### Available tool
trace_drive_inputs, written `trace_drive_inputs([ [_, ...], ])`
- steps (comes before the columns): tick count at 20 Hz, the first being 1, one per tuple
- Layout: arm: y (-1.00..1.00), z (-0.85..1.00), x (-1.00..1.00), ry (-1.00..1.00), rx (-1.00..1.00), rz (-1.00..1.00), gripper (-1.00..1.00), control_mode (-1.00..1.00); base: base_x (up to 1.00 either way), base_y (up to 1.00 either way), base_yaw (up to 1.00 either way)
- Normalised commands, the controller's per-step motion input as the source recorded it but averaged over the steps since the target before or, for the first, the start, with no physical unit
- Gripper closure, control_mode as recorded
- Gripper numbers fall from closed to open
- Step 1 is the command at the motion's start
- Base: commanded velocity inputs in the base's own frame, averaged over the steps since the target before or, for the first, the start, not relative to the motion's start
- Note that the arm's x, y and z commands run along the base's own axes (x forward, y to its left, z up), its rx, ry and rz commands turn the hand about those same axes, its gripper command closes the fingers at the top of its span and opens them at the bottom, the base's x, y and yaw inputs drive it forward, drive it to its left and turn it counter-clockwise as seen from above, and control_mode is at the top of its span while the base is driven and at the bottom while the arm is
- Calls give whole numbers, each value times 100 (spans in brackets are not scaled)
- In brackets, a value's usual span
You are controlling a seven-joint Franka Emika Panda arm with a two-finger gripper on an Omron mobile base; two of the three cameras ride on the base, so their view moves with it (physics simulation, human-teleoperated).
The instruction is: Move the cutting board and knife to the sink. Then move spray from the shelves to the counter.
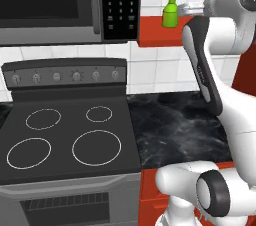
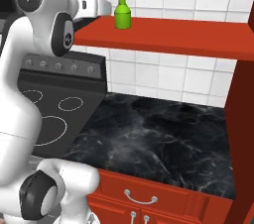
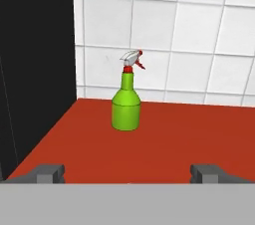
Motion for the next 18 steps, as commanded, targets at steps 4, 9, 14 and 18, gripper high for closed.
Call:
trace_drive_inputs([
  [4, 0, 3, 29, 1, -3, -1, -100, -100, 0, 0, 0],
  [9, 0, 0, 30, 0, -2, 0, -100, -100, 0, 0, 0],
  [14, 0, 0, 32, 0, 0, 0, -100, -100, 0, 0, 0],
  [18, -2, 0, 33, 0, 0, 0, -100, -100, 0, 0, 0],
])
